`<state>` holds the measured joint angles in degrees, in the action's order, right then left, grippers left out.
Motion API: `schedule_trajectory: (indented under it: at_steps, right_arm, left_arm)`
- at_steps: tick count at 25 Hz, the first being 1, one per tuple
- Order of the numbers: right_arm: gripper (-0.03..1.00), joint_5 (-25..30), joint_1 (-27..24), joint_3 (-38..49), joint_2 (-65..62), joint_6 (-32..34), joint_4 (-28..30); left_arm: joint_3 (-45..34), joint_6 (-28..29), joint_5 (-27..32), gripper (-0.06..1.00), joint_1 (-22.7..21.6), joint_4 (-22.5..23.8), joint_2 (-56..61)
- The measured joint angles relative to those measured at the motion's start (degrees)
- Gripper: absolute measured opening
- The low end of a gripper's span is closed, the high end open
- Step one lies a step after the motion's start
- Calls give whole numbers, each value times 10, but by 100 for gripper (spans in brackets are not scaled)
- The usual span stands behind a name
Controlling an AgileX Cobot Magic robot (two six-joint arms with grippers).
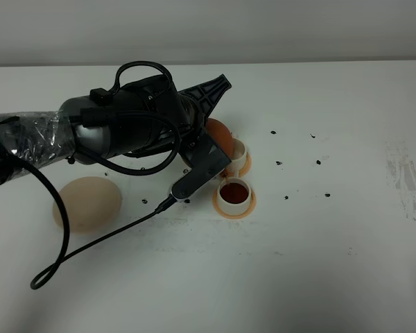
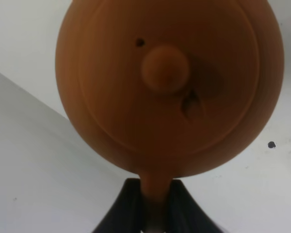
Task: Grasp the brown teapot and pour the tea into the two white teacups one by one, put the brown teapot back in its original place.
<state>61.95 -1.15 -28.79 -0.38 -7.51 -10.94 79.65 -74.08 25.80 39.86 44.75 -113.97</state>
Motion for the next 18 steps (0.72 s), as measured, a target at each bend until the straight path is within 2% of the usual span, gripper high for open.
schedule_trajectory:
  at_steps: [15, 18]
  right_arm:
    - [43, 0, 0, 0, 0, 0, 0]
    - [43, 0, 0, 0, 0, 0, 0]
  left_arm:
    - [0, -4, -1, 13, 0, 0, 0]
    - [0, -2, 1, 13, 0, -15, 0]
